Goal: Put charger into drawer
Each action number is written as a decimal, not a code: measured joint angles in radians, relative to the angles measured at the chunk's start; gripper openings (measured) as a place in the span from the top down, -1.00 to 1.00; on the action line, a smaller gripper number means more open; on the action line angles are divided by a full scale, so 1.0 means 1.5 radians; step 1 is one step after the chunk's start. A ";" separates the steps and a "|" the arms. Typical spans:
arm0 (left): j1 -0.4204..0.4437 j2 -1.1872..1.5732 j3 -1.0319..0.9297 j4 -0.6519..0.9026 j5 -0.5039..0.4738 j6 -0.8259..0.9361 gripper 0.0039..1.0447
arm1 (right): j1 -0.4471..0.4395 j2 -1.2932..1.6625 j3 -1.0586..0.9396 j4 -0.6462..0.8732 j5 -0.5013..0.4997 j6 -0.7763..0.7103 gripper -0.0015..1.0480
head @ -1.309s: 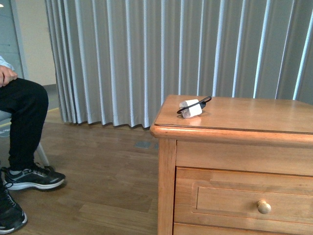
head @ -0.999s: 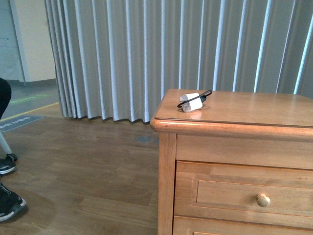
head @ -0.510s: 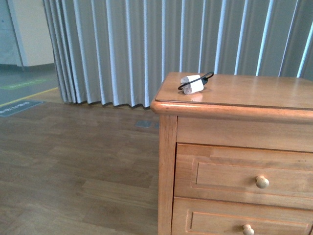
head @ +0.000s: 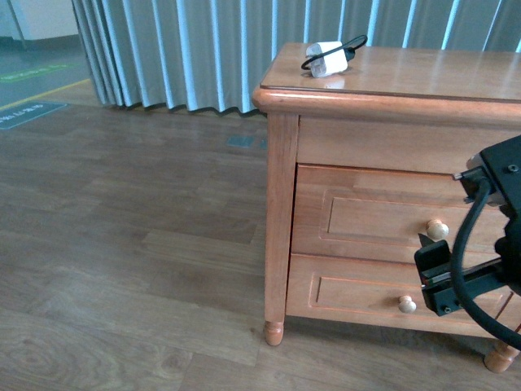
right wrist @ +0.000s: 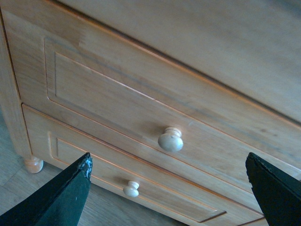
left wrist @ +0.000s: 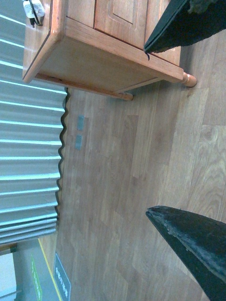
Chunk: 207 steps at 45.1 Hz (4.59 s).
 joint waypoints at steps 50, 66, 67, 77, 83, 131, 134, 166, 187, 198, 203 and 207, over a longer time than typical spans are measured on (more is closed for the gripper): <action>0.000 0.000 0.000 0.000 0.000 0.000 -0.89 | -0.045 0.218 0.214 -0.027 -0.005 0.072 -0.37; 0.000 0.000 0.000 0.000 0.000 0.000 -0.89 | -0.032 0.218 0.220 -0.029 0.000 0.079 -0.01; 0.000 0.000 0.000 0.000 0.000 0.000 -0.89 | -0.032 0.218 0.220 -0.029 0.001 0.079 -0.01; 0.000 0.000 0.000 0.000 0.000 0.000 -0.89 | -0.032 0.218 0.222 -0.029 0.013 0.079 0.40; 0.000 0.000 0.000 0.000 0.000 0.000 -0.89 | -0.033 0.218 0.222 -0.029 0.013 0.078 0.57; 0.000 0.000 0.000 0.000 0.000 0.000 -0.89 | -0.040 0.227 0.223 -0.027 0.011 0.079 0.56; 0.000 0.000 0.000 0.000 0.000 0.000 -0.89 | -0.040 0.227 0.223 -0.027 0.011 0.078 0.56; 0.000 0.000 0.000 0.000 0.000 0.000 -0.89 | -0.040 -0.041 -0.075 -0.134 -0.063 0.069 0.58; 0.000 0.000 0.000 0.000 0.000 0.000 -0.89 | -0.098 -0.423 -0.242 -0.334 -0.110 0.110 -0.19; 0.000 0.000 0.000 0.000 0.000 0.000 -0.89 | -0.214 -0.791 -0.236 -0.663 -0.166 0.124 -0.86; 0.000 0.000 0.000 0.000 0.000 0.000 -0.89 | -0.290 -0.963 -0.218 -0.795 -0.206 0.134 -0.84; 0.000 0.000 0.000 0.000 0.000 0.000 -0.89 | -0.368 -1.058 -0.212 -0.854 -0.263 0.162 -0.84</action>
